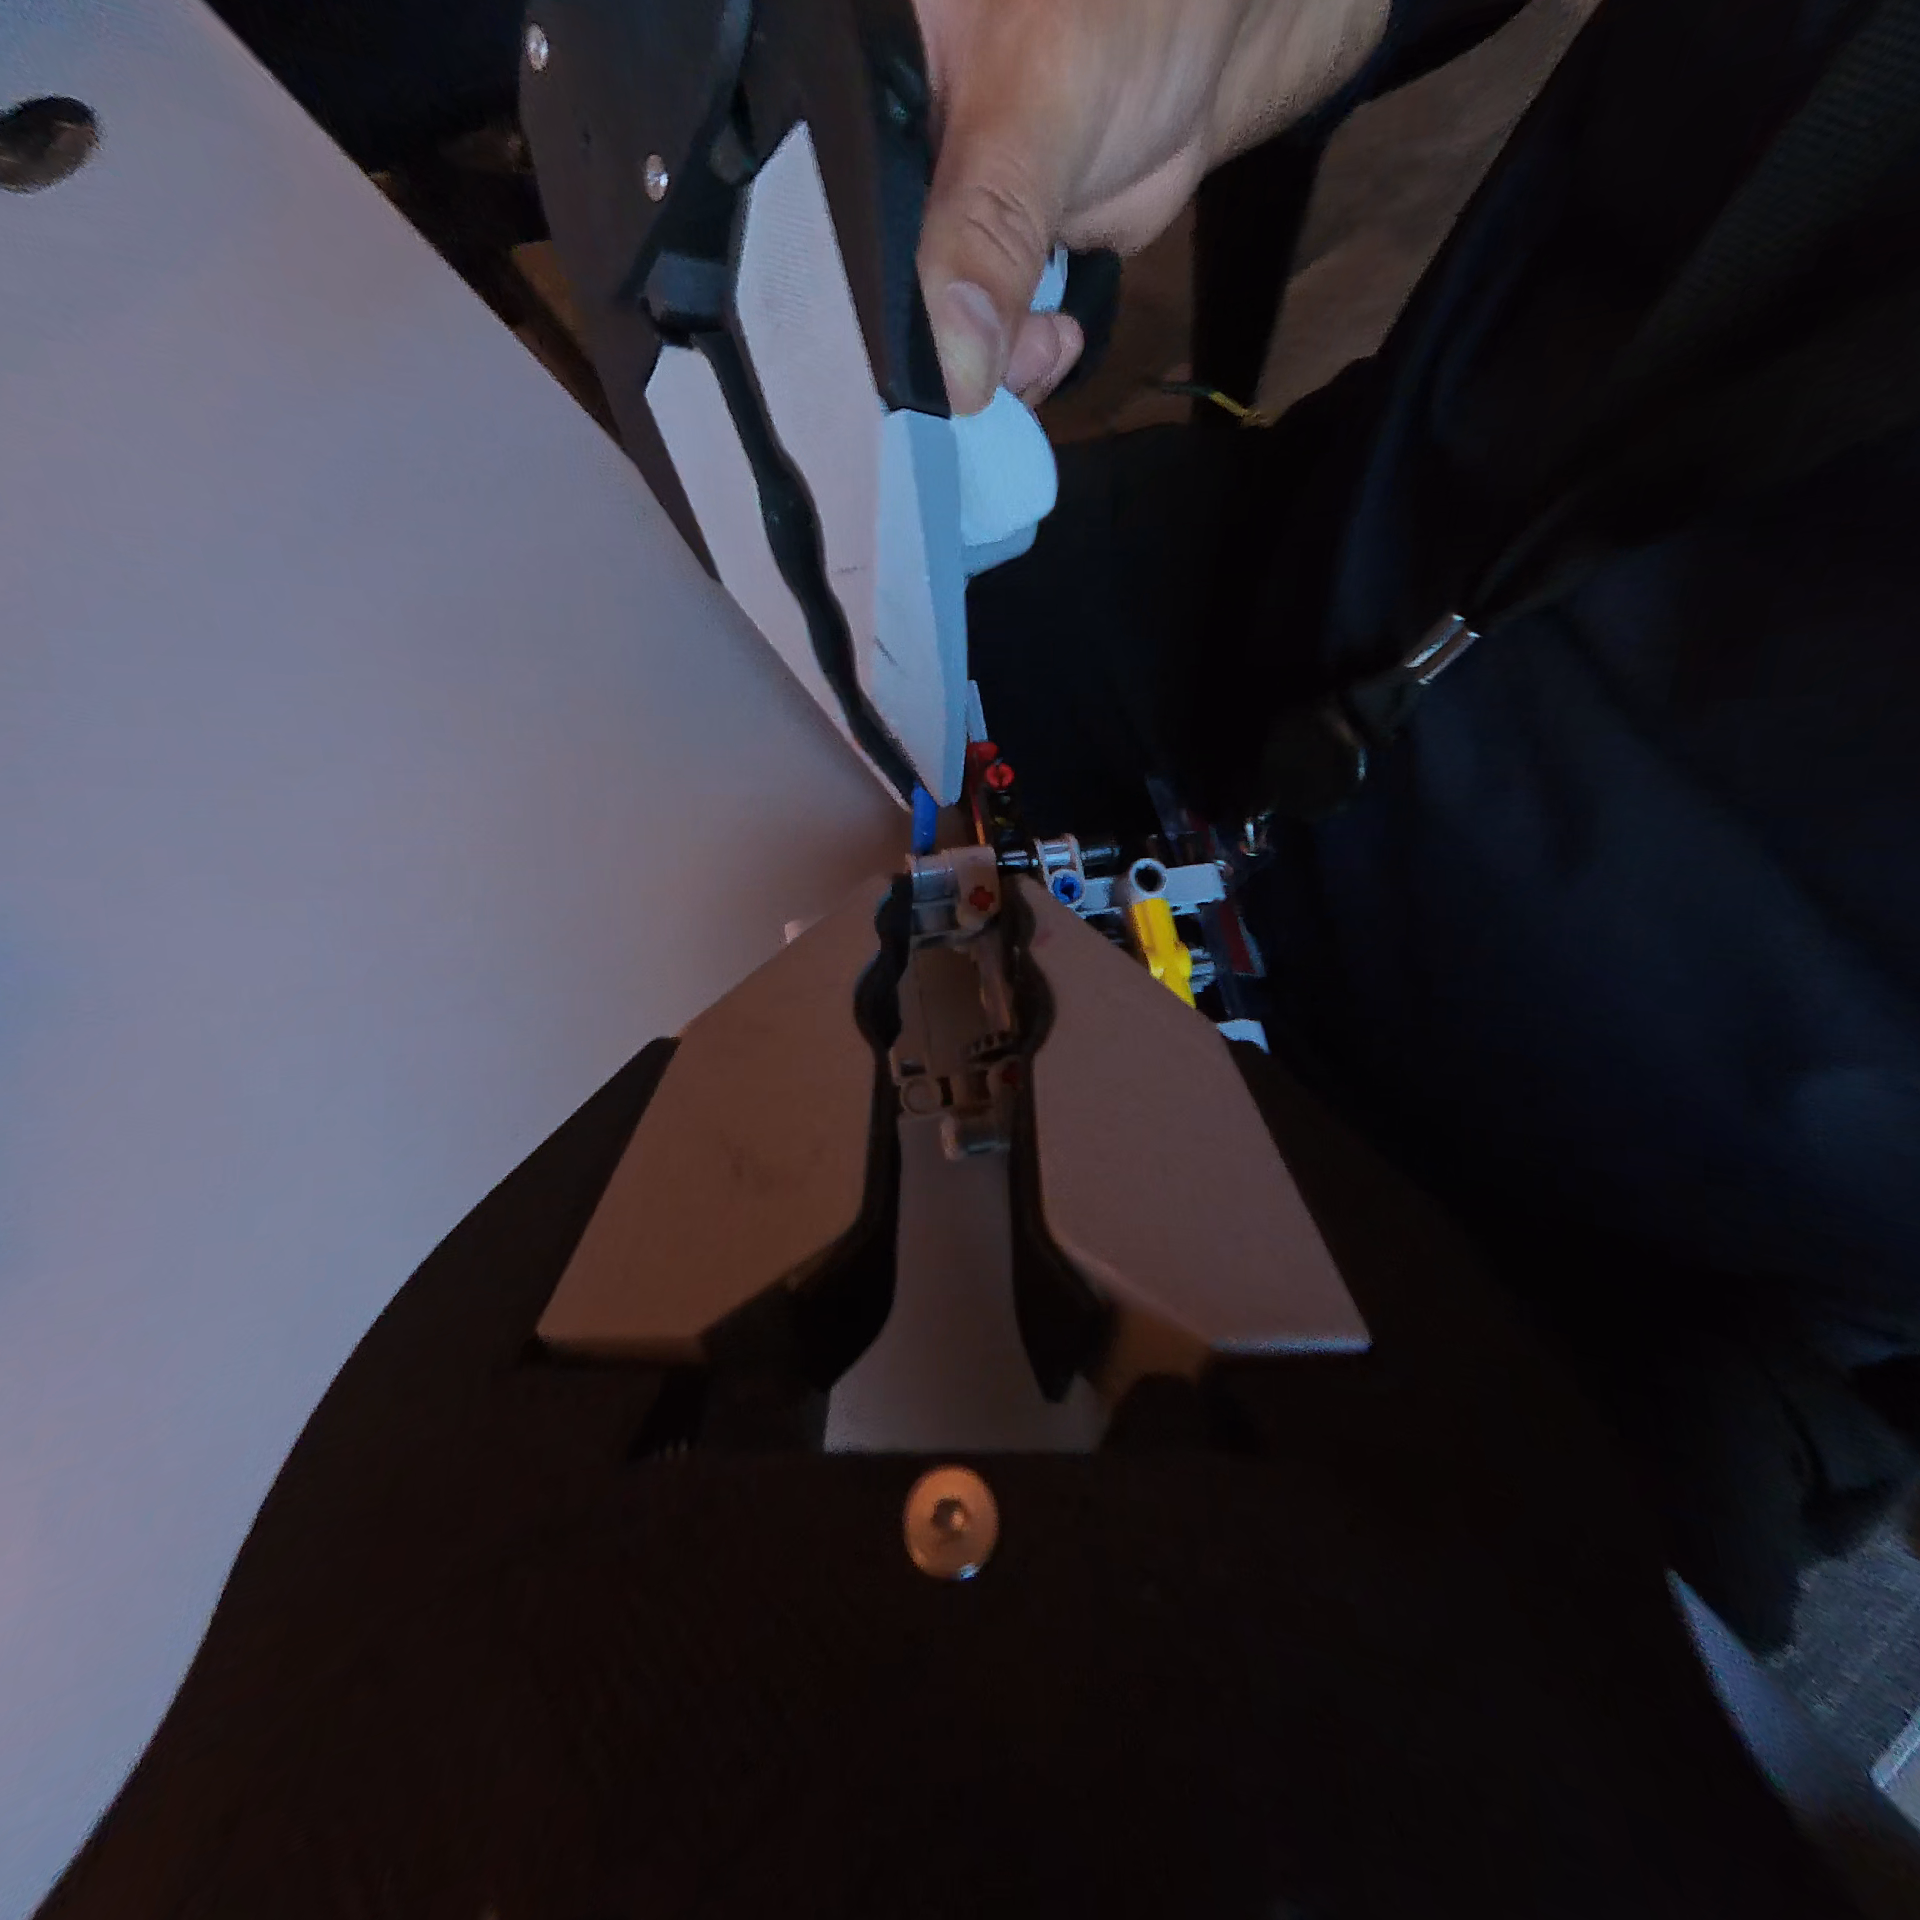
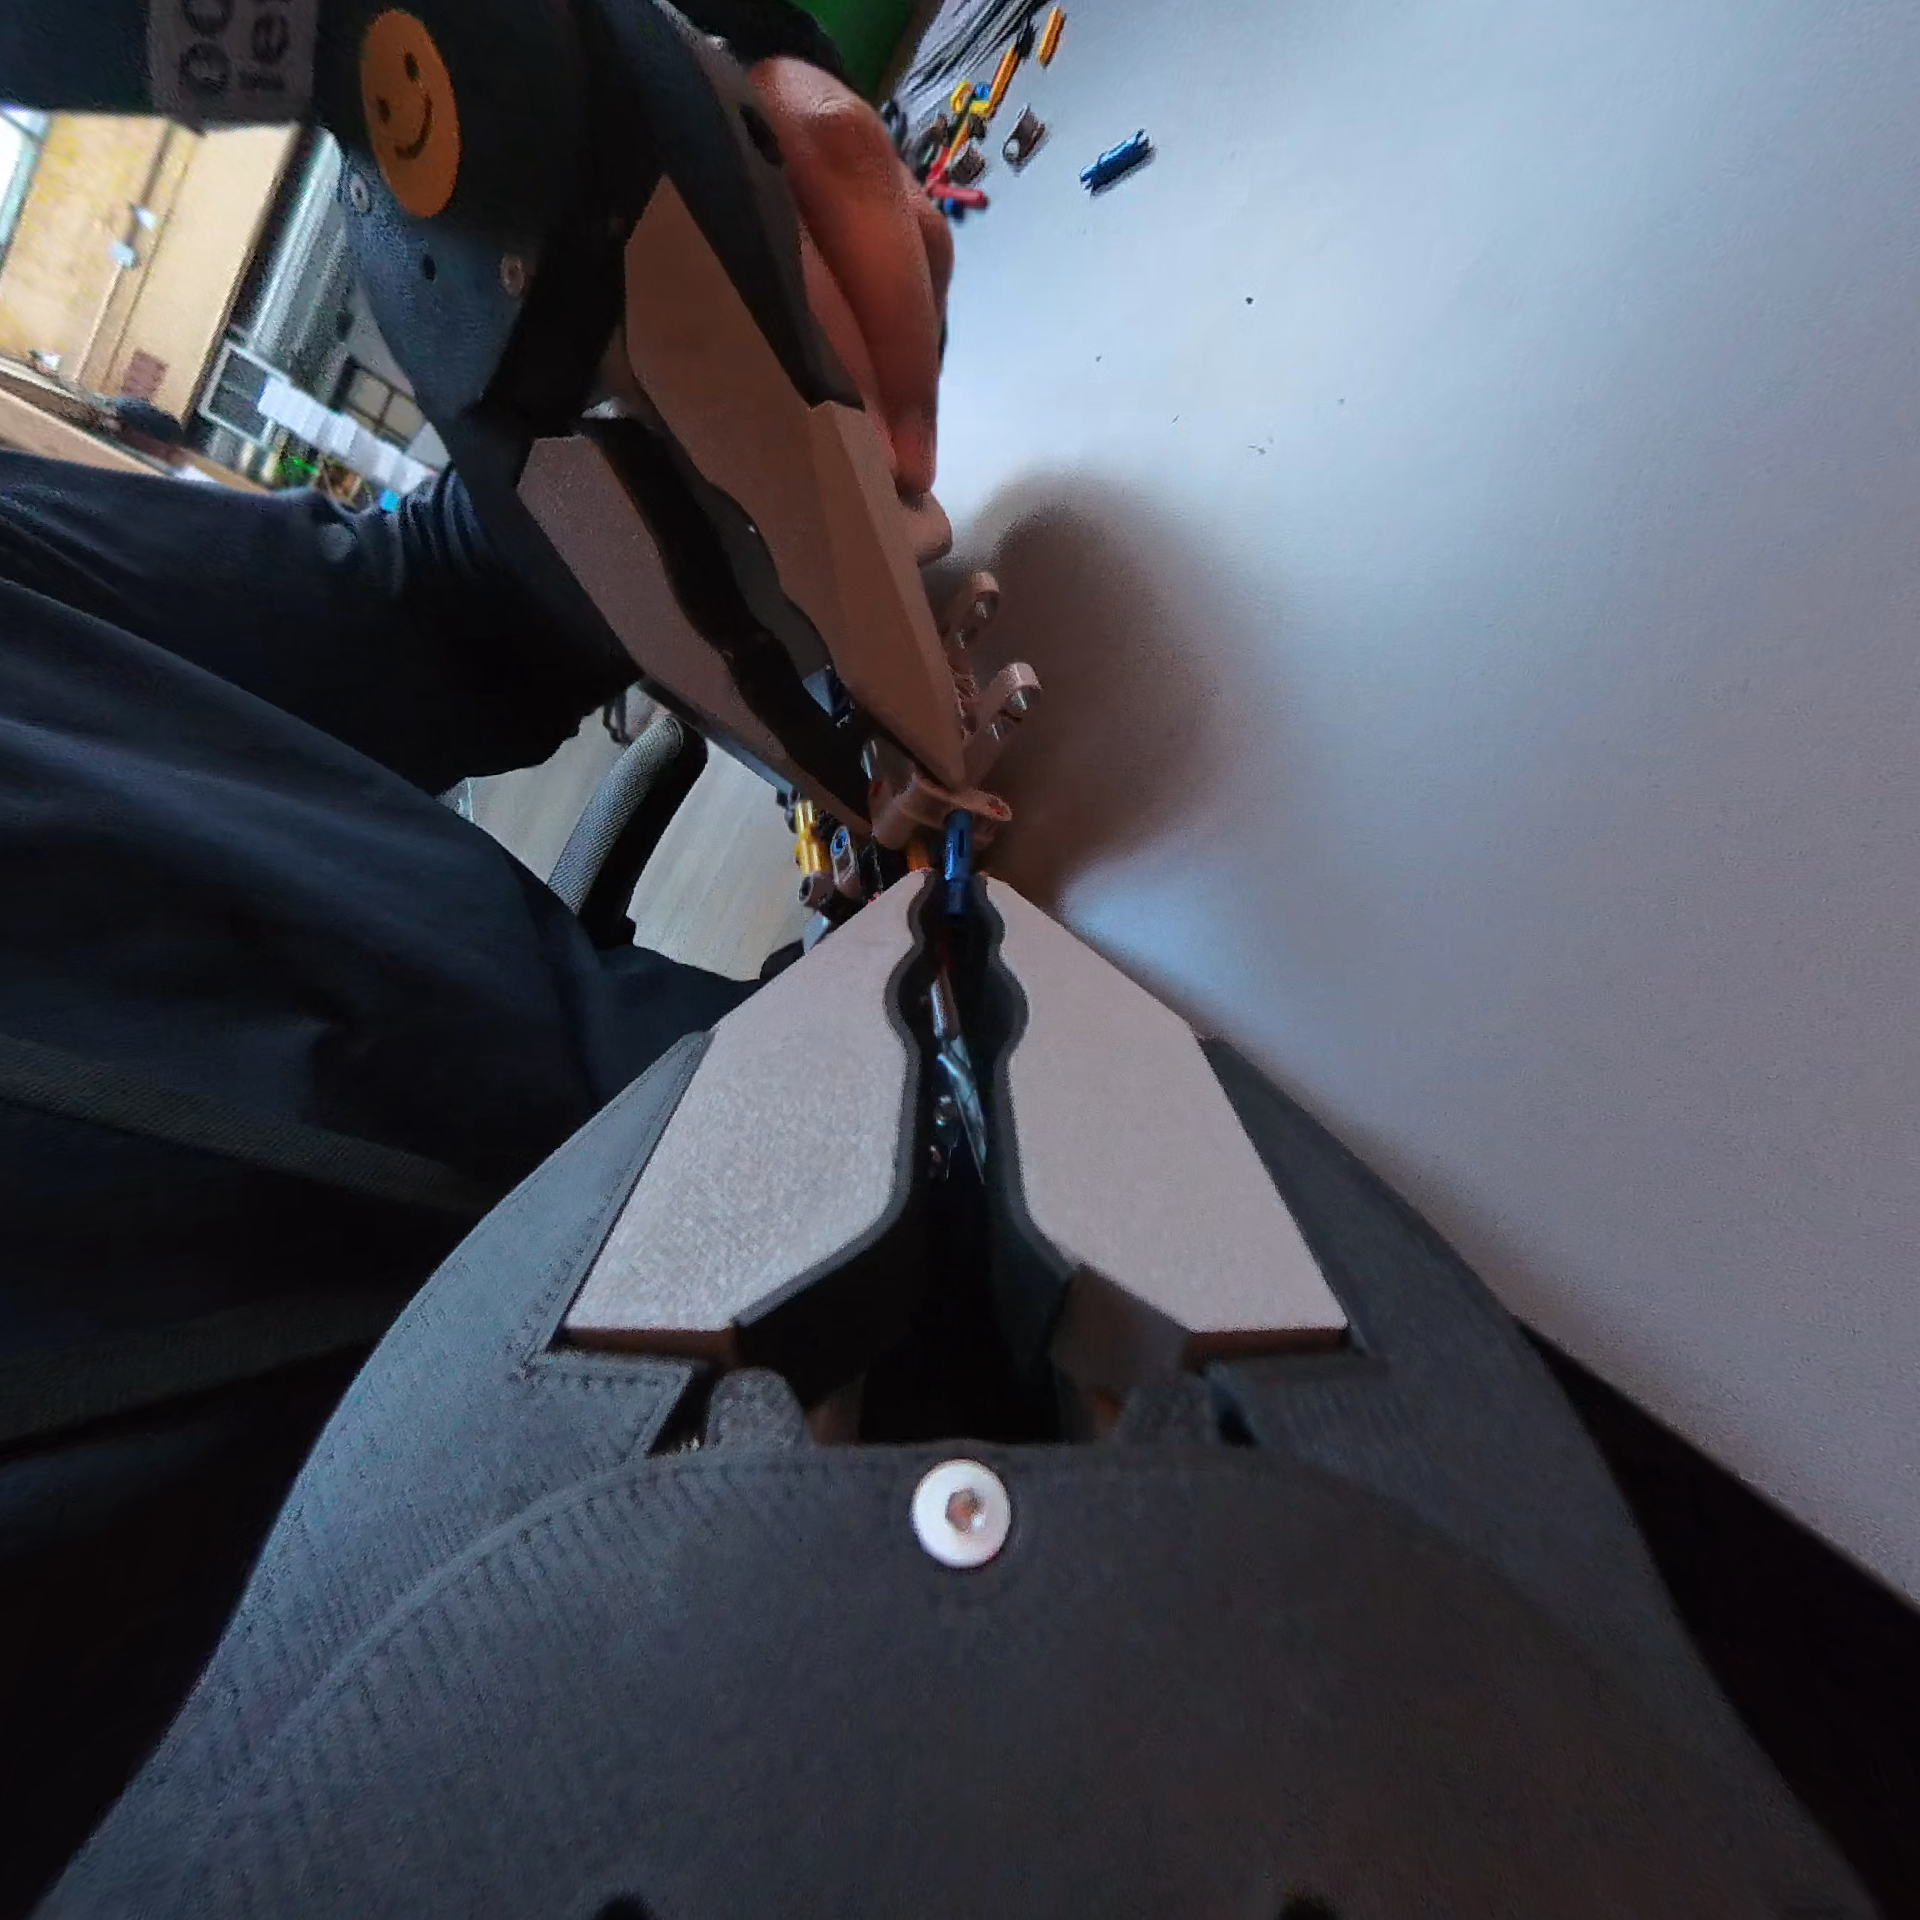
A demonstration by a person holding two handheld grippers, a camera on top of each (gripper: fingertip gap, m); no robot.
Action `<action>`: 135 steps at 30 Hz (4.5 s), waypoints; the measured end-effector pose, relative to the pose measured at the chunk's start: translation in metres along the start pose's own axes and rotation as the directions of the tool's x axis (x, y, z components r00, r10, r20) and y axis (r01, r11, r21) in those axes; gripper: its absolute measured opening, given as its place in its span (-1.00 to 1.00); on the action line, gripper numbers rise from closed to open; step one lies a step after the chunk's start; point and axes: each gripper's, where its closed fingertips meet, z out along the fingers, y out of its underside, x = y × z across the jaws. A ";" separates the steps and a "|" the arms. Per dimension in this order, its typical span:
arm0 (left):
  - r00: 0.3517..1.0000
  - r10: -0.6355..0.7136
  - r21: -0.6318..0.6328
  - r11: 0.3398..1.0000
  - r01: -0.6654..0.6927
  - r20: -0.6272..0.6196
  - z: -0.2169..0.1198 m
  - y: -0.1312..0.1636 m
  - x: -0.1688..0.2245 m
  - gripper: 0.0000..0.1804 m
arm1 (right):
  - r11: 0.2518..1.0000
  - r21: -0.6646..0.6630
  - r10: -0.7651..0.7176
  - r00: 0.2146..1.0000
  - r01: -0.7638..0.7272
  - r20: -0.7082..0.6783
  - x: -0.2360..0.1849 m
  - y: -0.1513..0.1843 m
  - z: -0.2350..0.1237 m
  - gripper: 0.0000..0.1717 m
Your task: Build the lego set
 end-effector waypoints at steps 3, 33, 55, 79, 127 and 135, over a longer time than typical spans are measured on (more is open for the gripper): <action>0.998 0.009 0.030 1.000 -0.007 -0.069 0.000 -0.001 0.000 -0.83 | 0.999 0.028 0.022 0.999 -0.023 0.023 0.001 0.001 0.000 -0.99; 0.972 -0.051 0.109 0.991 0.078 -0.231 0.002 0.000 -0.002 -0.83 | 0.743 -0.216 -0.669 0.703 0.633 -0.240 0.006 0.001 -0.002 -0.99; 0.972 -0.060 0.106 0.991 0.086 -0.225 0.001 0.002 -0.004 -0.83 | 0.970 -0.075 -0.233 0.972 0.231 -0.018 0.007 0.000 0.002 -0.99; 0.972 -0.072 0.109 0.989 0.098 -0.223 0.002 0.001 -0.005 -0.83 | 0.864 -0.045 -0.503 0.857 0.501 -0.110 0.005 -0.008 0.000 -0.98; 0.986 -0.130 0.127 0.982 0.143 -0.104 -0.006 0.008 -0.030 -0.83 | 0.894 0.203 -0.383 0.917 0.399 -0.113 0.014 -0.041 -0.027 -0.98; 0.985 -0.133 0.127 0.981 0.146 -0.106 -0.006 0.008 -0.030 -0.83 | 0.902 0.190 -0.375 0.922 0.388 -0.101 0.016 -0.040 -0.024 -0.98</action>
